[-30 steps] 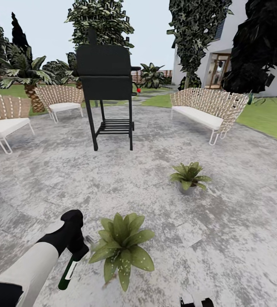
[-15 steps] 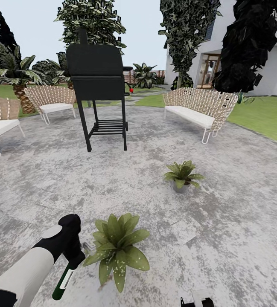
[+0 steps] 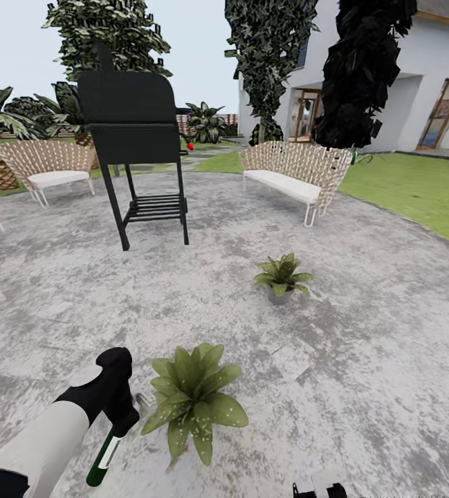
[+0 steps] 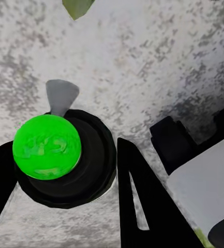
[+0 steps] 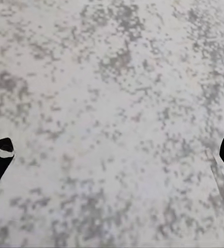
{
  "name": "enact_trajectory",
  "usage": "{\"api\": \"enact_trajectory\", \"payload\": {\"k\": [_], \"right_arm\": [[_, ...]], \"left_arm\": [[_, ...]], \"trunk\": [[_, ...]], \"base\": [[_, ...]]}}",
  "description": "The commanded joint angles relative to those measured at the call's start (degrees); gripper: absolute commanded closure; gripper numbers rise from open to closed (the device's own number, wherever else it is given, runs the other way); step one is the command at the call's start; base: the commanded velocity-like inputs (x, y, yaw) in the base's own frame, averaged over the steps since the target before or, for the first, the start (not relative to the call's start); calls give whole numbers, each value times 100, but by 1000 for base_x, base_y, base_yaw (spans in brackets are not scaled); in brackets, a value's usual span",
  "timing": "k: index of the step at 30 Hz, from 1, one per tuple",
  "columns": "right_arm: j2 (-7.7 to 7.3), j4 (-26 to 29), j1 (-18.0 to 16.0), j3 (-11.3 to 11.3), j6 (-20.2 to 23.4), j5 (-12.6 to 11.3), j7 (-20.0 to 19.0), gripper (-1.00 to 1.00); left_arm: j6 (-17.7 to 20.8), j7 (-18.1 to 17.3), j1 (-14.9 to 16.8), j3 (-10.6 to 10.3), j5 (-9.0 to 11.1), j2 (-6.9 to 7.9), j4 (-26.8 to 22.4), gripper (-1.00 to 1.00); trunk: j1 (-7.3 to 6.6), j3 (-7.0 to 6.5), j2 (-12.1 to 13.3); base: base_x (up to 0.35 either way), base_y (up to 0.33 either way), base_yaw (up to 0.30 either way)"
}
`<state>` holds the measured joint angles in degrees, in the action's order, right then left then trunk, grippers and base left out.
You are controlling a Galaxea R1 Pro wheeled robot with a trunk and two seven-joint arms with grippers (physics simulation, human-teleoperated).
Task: Pick up the pesticide atomizer in the garden and spray insectifuge to fully cover both potted plants in the garden.
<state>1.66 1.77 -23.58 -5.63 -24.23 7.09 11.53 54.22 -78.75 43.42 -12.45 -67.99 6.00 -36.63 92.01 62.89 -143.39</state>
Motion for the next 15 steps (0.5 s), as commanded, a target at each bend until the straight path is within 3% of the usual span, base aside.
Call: {"api": "enact_trajectory", "payload": {"k": [1,4,9,15], "right_arm": [[1,-10,-6,-43,-2,39,60,-100],[9,-9,-6,-43,-2,38,60,-100],[4,-9,-6,-35,-11,38,60,-100],[1,-10,-6,-34,-9,38,60,-100]], "left_arm": [[53,-53,0,-31,-37,7,-11,100],[53,-52,0,-28,-20,7,-18,100],[47,-47,0,-47,-37,-1,-20,100],[53,-50,0,-24,-39,42,-20,100]], "trunk": [[0,5,-2],[0,5,-2],[0,3,-2],[0,-18,-2]], "base": [[140,309,-266],[206,232,-64],[16,11,-68],[-60,79,-213]]}}
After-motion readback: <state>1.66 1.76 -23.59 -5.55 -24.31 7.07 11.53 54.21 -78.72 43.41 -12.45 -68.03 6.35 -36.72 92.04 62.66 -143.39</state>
